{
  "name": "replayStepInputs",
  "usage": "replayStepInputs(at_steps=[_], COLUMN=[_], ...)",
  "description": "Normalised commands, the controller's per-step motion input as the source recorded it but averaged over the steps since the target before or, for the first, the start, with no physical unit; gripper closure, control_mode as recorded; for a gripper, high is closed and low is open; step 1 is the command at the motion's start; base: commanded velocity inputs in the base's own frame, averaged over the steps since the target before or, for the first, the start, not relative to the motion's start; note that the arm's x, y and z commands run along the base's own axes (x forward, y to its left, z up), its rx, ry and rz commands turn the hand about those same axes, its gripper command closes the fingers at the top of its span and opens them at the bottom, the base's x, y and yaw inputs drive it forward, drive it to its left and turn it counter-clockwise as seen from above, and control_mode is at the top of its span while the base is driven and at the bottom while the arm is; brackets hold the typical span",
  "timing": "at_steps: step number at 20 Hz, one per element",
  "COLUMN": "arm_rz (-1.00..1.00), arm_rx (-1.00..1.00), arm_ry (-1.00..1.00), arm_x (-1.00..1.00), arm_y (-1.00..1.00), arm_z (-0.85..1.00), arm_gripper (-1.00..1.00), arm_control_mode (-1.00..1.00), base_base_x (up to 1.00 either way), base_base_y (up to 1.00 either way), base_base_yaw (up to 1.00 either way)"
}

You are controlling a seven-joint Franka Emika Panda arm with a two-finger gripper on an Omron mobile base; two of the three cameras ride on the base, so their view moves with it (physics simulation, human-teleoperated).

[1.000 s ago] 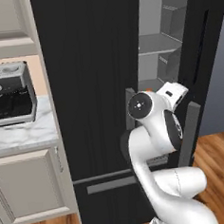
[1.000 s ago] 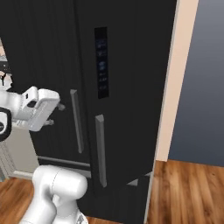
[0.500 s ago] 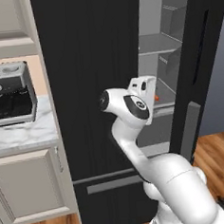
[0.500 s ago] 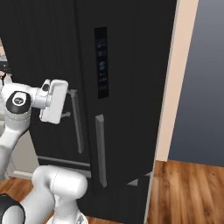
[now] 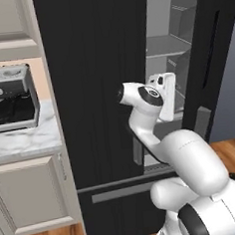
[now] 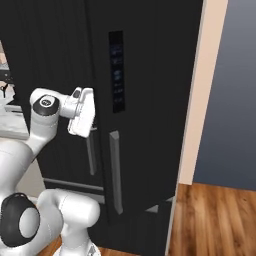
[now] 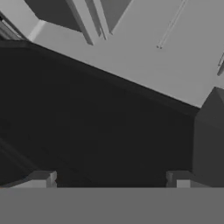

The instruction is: Gather the lemon wedge and carrot from the fridge and place them on a tray on the dining counter. Then gather the steak and fish from the fridge and place them on the other tray.

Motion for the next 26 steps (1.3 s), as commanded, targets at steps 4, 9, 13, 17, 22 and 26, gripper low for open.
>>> replayStepInputs(at_steps=[4,9,13,17,22,26], arm_rz=[-0.12,-0.11,-0.1,-0.09,-0.12,-0.16], arm_rx=[0.0,0.0,0.0,0.0,0.0,0.0], arm_ry=[0.0,0.0,0.03,0.07,0.15,0.22], arm_x=[-0.52,-0.42,-0.07,0.0,0.01,0.06], arm_y=[-1.0,-1.0,-1.0,-1.0,-1.0,-1.0], arm_z=[0.0,0.0,0.0,0.0,0.0,0.0], arm_gripper=[-1.0,-1.0,-1.0,-1.0,-1.0,-1.0], arm_control_mode=[-1.0,-1.0,-1.0,-1.0,-1.0,-1.0], base_base_x=[0.0,0.0,0.0,0.0,0.0,0.0], base_base_y=[0.0,0.0,0.0,0.0,0.0,0.0], base_base_yaw=[0.0,0.0,0.0,0.0,0.0,0.0])
